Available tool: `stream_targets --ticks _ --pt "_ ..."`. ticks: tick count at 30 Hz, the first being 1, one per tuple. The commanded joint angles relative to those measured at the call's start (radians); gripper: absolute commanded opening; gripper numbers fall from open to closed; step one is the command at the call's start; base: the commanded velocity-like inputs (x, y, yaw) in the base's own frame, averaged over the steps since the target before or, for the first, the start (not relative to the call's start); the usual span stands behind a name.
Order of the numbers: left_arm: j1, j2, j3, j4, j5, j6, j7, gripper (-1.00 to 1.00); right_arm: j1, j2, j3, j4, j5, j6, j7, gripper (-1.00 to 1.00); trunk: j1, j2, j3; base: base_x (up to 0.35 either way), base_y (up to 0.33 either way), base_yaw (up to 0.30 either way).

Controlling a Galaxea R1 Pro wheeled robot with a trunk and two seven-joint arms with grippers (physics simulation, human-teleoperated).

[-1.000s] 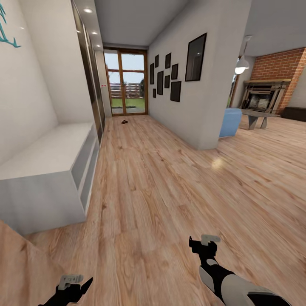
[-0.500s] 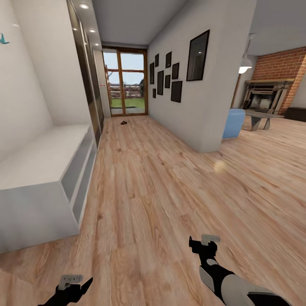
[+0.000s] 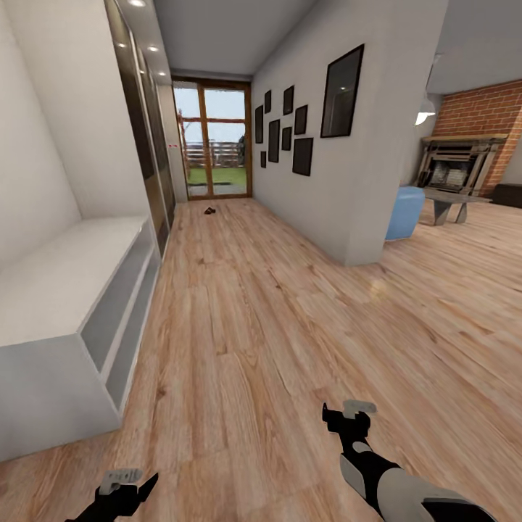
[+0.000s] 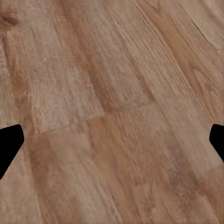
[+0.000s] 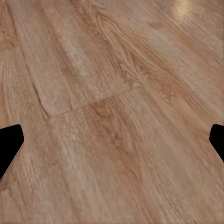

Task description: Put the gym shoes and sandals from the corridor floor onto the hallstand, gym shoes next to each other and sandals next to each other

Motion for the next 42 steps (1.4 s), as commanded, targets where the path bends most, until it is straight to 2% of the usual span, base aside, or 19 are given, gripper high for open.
stream_targets --ticks 1,42 --pt "-0.001 0.000 0.008 0.001 -0.011 -0.006 -0.004 1.00 -0.001 0.000 -0.004 0.001 0.002 -0.004 -0.002 1.00 0.000 0.000 -0.001 0.347 0.000 0.000" --pt "-0.001 0.000 0.008 0.001 -0.011 -0.006 -0.004 1.00 -0.001 0.000 -0.004 0.001 0.002 -0.004 -0.002 1.00 0.000 0.000 -0.001 0.347 0.000 0.000"
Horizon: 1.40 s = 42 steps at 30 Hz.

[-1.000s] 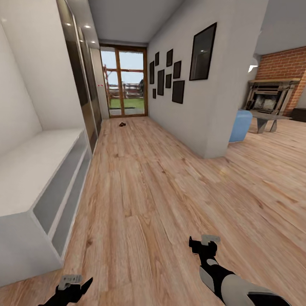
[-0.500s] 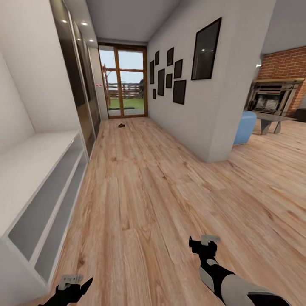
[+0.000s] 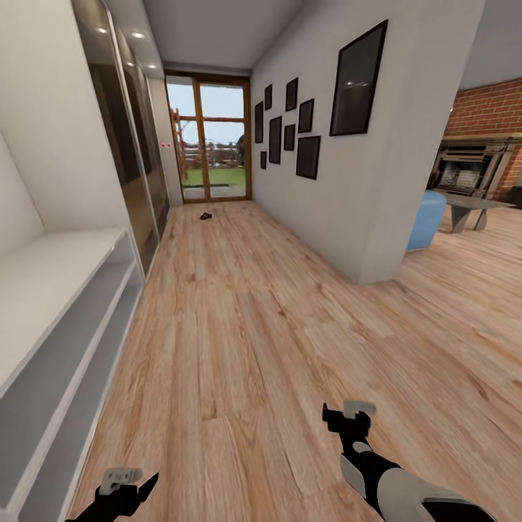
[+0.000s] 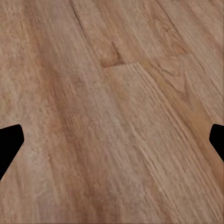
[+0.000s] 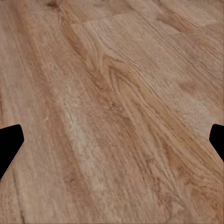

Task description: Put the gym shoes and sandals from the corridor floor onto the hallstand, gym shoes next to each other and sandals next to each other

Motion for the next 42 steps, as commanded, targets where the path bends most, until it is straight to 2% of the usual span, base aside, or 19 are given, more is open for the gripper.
stream_targets --ticks 1,15,27,42 --pt "-0.001 0.000 0.008 0.001 -0.011 -0.006 -0.004 1.00 -0.001 0.001 -0.004 0.001 0.002 -0.004 -0.002 1.00 0.000 0.000 -0.001 0.347 0.000 0.000" --pt "-0.001 0.000 0.008 0.001 -0.011 -0.006 -0.004 1.00 -0.001 0.001 -0.004 0.001 0.002 -0.004 -0.002 1.00 0.000 0.000 -0.001 0.347 0.000 0.008" --pt "-0.001 0.000 0.008 0.002 -0.011 -0.006 -0.004 1.00 -0.001 0.001 -0.004 0.002 0.002 -0.004 -0.002 1.00 0.000 0.000 -0.012 0.347 0.000 0.157" --pt "-0.001 -0.002 0.008 0.002 -0.011 -0.006 -0.004 1.00 -0.001 0.001 -0.004 0.001 0.002 -0.004 -0.002 1.00 0.000 0.000 -0.013 0.347 0.000 0.009"
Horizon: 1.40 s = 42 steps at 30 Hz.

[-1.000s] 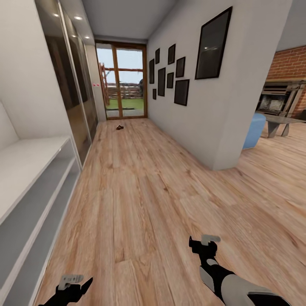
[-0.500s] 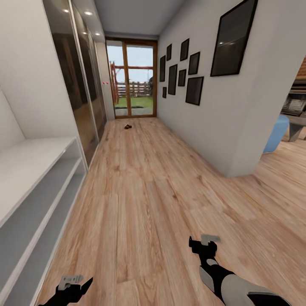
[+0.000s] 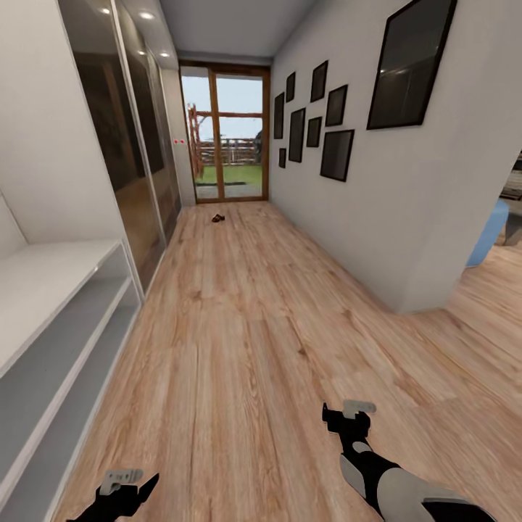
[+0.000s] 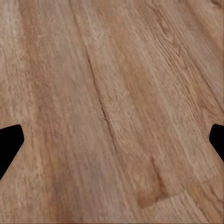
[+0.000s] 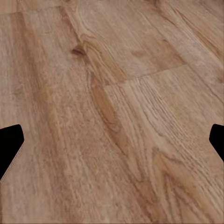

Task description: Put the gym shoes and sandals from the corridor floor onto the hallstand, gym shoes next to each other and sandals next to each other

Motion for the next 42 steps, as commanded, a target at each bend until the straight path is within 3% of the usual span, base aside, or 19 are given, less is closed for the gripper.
stream_targets --ticks 1,42 --pt "-0.001 0.000 0.008 0.001 -0.010 -0.006 -0.004 1.00 -0.001 0.000 -0.004 0.001 0.002 -0.004 -0.002 1.00 0.000 0.000 -0.001 0.347 0.000 0.006" --pt "-0.001 -0.003 0.008 0.023 -0.011 -0.007 0.024 1.00 -0.001 0.000 -0.006 0.001 0.002 -0.004 -0.003 1.00 0.000 0.000 -0.043 0.343 -0.120 0.177"
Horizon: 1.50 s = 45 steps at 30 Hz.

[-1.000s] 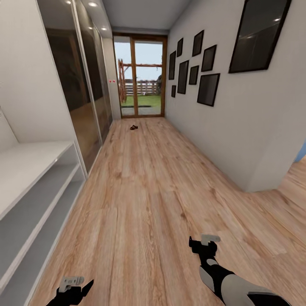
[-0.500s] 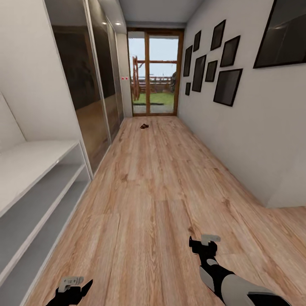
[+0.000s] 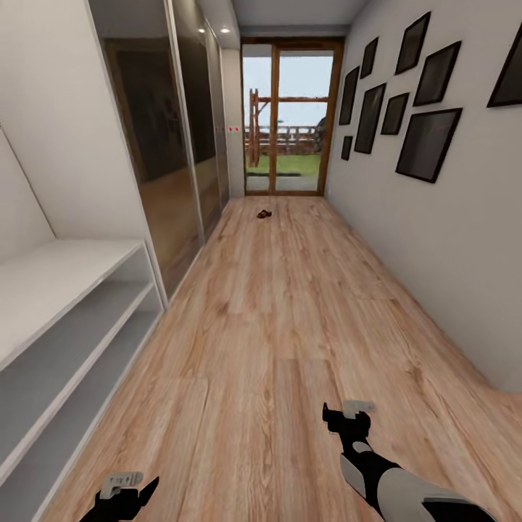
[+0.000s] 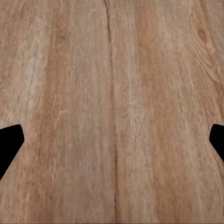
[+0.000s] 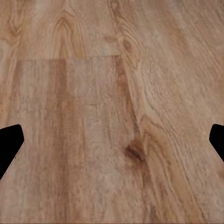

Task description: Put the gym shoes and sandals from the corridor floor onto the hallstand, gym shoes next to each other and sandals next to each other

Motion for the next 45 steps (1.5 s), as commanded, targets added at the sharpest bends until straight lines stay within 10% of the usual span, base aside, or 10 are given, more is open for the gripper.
stream_targets --ticks 1,45 --pt "-0.001 -0.002 0.008 0.001 -0.011 -0.006 -0.004 1.00 -0.001 0.000 -0.005 0.001 0.002 -0.004 -0.002 1.00 0.000 0.000 -0.001 0.348 -0.077 0.054" --pt "-0.001 -0.006 0.008 0.014 -0.011 -0.006 -0.003 1.00 -0.001 -0.003 -0.005 0.002 0.002 -0.004 -0.003 1.00 0.000 0.000 -0.002 0.348 -0.095 0.002"
